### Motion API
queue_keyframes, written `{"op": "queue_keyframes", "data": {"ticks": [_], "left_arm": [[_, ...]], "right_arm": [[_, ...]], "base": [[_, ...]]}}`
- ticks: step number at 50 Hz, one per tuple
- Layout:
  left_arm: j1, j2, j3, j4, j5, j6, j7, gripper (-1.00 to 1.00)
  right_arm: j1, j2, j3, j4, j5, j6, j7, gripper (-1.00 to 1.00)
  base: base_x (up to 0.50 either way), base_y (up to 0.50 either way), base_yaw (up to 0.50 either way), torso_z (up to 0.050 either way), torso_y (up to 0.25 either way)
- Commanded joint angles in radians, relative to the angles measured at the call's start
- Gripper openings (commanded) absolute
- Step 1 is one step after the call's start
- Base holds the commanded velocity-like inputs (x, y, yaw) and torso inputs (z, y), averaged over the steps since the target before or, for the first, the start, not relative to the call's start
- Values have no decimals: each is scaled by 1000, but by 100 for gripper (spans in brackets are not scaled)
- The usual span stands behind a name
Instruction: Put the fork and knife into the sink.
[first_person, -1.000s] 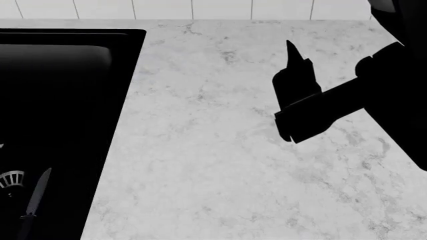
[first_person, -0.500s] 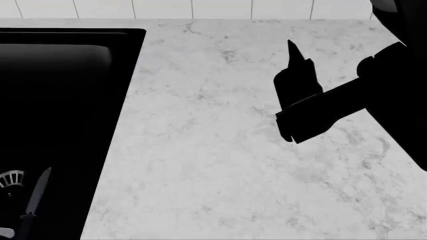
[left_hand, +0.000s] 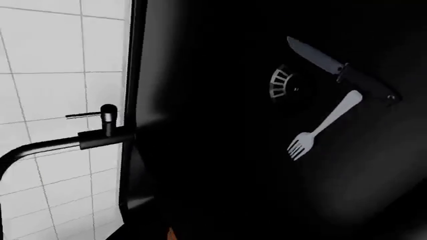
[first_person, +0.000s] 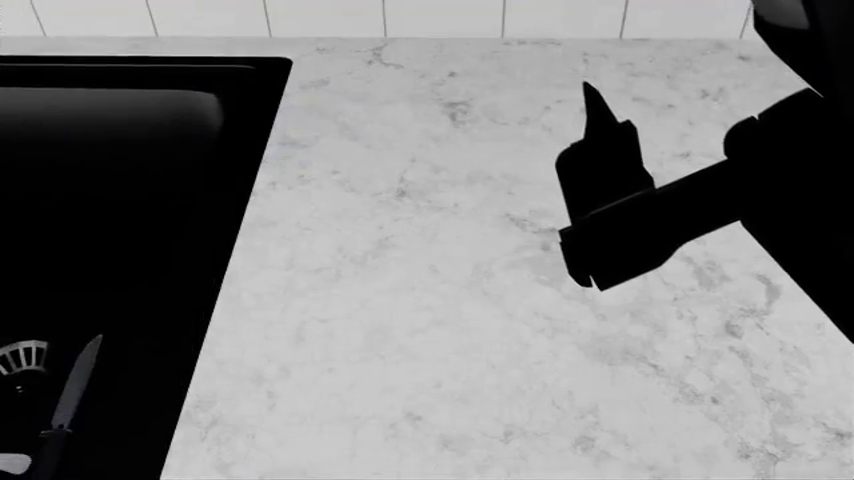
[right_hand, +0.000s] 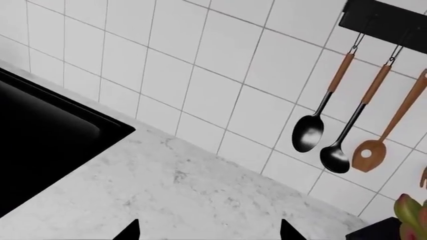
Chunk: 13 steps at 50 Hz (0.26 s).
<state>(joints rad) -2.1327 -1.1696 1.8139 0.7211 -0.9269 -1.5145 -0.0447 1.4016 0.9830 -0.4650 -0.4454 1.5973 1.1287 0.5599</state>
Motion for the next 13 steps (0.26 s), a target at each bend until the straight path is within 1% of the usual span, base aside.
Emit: {"op": "queue_keyframes", "data": {"ticks": [1, 4, 6, 7, 9, 11, 12, 13], "left_arm": [[-187, -105, -210, 121, -397, 37, -217, 100], [-180, -148, -251, 144, -426, 92, -247, 100], [-186, -198, -295, 149, -475, 161, -258, 100], [-183, -207, -303, 163, -461, 167, -255, 100], [-178, -253, -328, 169, -500, 217, -278, 100], [-169, -288, -340, 197, -502, 249, -277, 100], [-166, -321, -349, 213, -504, 296, -263, 100], [-162, -335, -356, 214, -508, 313, -265, 100]], "right_arm": [[-9, -5, 26, -16, -8, 1, -22, 100], [-12, -2, 28, -17, -8, -2, -23, 100], [-13, 0, 27, -20, -7, -3, -23, 100], [-14, 1, 27, -20, -7, -3, -22, 100], [-18, 2, 29, -21, -5, -8, -22, 100], [-20, 4, 30, -23, -5, -10, -22, 100], [-21, 5, 31, -23, -4, -11, -22, 100], [-21, 5, 31, -24, -5, -11, -22, 100]], "base": [[0, 0, 0, 0, 0], [0, 0, 0, 0, 0], [0, 0, 0, 0, 0], [0, 0, 0, 0, 0], [0, 0, 0, 0, 0], [0, 0, 0, 0, 0], [0, 0, 0, 0, 0], [0, 0, 0, 0, 0]]}}
